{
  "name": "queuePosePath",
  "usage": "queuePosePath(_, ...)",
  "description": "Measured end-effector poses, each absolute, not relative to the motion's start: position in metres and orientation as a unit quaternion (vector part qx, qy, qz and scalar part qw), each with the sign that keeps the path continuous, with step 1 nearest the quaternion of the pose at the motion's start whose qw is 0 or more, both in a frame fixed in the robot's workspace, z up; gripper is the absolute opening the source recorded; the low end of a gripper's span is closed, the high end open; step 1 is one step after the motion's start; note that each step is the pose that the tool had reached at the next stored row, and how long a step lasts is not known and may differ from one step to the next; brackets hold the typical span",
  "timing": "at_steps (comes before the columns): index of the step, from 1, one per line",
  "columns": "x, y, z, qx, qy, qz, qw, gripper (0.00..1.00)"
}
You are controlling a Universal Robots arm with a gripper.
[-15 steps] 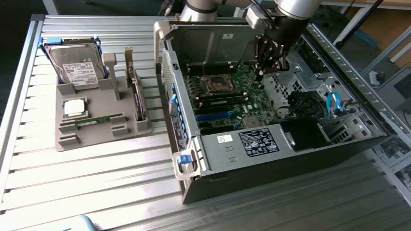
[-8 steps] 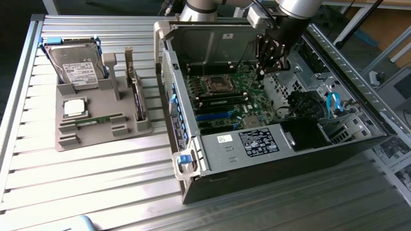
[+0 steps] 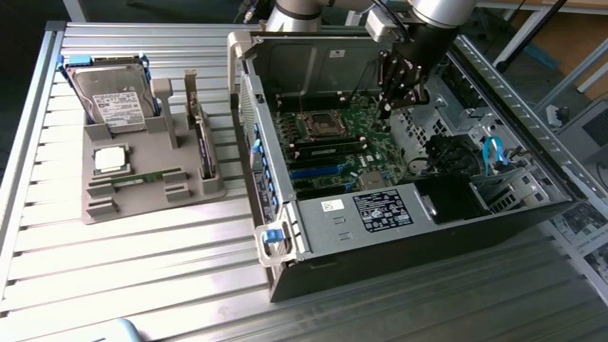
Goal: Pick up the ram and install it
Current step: 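Press down the ram until it locks into place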
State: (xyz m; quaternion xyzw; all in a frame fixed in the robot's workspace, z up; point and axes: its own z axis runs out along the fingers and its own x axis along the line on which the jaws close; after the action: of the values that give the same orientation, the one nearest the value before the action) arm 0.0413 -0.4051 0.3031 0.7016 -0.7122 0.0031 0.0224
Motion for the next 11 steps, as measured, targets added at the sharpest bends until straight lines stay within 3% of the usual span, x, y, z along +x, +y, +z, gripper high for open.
queuePosePath(11, 0.0408, -0.4051, 0.3030, 0.685, -0.728, 0.003, 0.022, 0.11)
